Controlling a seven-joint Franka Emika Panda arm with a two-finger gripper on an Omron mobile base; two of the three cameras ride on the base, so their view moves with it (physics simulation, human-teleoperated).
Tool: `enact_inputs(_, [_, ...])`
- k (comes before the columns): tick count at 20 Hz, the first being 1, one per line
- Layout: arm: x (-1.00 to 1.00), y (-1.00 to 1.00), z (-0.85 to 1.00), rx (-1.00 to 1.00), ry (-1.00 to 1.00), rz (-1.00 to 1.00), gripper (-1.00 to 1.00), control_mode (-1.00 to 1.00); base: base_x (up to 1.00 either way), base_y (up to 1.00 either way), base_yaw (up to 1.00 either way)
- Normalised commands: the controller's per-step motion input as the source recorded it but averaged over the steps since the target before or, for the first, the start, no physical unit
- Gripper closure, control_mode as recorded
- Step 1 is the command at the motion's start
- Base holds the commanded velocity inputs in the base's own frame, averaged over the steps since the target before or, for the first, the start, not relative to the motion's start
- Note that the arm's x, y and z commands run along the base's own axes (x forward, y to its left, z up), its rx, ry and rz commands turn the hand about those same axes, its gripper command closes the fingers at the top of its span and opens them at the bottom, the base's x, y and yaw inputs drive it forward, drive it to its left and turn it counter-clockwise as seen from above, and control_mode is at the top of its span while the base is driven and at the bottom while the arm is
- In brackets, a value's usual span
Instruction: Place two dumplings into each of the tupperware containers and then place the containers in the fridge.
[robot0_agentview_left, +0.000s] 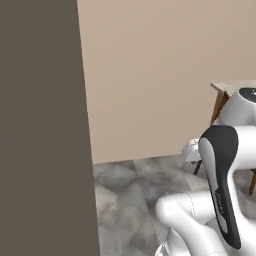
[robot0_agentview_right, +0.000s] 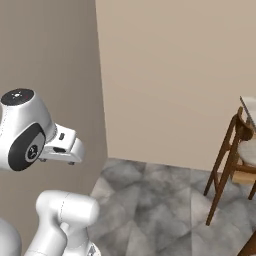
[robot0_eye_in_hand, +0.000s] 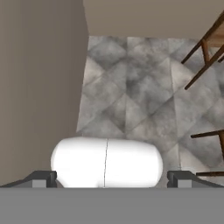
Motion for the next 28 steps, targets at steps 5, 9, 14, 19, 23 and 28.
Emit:
enact_inputs(5, [0.0,0.0,0.0,0.0,0.0,0.0,-1.0,1.0,1.0,0.38,-0.54])
enact_inputs(9, [0.0,0.0,0.0,0.0,0.0,0.0,-1.0,1.0,1.0,0.79,-0.59])
enact_inputs(14, [0.0,0.0,0.0,0.0,0.0,0.0,-1.0,1.0,1.0,0.7,-0.6])
enact_inputs(19, [0.0,0.0,0.0,0.0,0.0,0.0,-1.0,1.0,1.0,0.55,-0.17])
enact_inputs(23, [0.0,0.0,0.0,0.0,0.0,0.0,-1.0,1.0,1.0,0.22,0.03])
enact_inputs(28, [0.0,0.0,0.0,0.0,0.0,0.0,-1.0,1.0,0.87,0.09,-0.52])
